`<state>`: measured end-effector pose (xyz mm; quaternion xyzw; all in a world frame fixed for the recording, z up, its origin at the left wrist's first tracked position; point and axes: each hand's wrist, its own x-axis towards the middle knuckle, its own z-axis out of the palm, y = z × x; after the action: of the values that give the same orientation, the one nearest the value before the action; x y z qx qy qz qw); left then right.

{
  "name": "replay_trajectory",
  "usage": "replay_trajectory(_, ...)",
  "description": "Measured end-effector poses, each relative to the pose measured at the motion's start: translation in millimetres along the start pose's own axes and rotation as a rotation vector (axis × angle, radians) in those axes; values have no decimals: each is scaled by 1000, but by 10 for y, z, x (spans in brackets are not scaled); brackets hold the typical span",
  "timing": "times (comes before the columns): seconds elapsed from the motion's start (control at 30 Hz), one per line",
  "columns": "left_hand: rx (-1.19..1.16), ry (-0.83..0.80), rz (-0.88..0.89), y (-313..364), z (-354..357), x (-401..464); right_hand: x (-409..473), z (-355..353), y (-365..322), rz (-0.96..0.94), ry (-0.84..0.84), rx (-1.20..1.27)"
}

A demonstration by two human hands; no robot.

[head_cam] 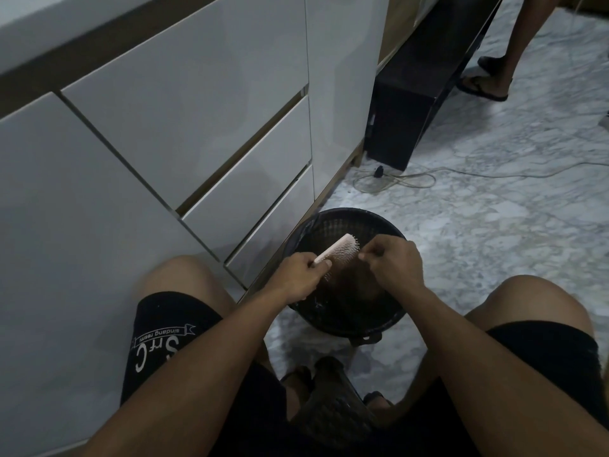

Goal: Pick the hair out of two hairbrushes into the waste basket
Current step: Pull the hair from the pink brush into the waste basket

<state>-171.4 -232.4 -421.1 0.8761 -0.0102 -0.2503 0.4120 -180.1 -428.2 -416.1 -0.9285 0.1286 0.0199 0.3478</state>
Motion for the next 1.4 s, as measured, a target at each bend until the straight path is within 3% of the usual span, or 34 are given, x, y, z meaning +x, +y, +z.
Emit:
replay_trajectory(0.17,10,-32,-14,-26,8,3,-39,-36,27,18,152,-121)
replay_trajectory(0.27,-25,-58,-51,-44,1,-13,-54,-4,67,46,98,-96)
replay_trajectory(0.4,-68,-57,-106,-71,-7,-12,-135,55,5,-162,-94,33)
replay_trajectory(0.47,-69,-51,-110,-66,-11,9,-177,95,-49,-292,-136,-29)
replay_trajectory(0.57,-104,-48,-113,-47,10,20,-197,187,-52,-426,-128,-261)
replay_trajectory(0.67,-163,-46,-132,-43,38,-4,-171,219,-36,-486,-42,-302)
replay_trajectory(0.97,-50,-72,-103,7,56,4,-113,87,-42,-361,63,-408)
replay_trajectory(1.2,-120,-103,-104,36,46,-16,-98,43,-22,-246,53,-410)
replay_trajectory(1.4,-371,-32,-262,-40,-55,-28,-185,84,-25,-349,-181,-76)
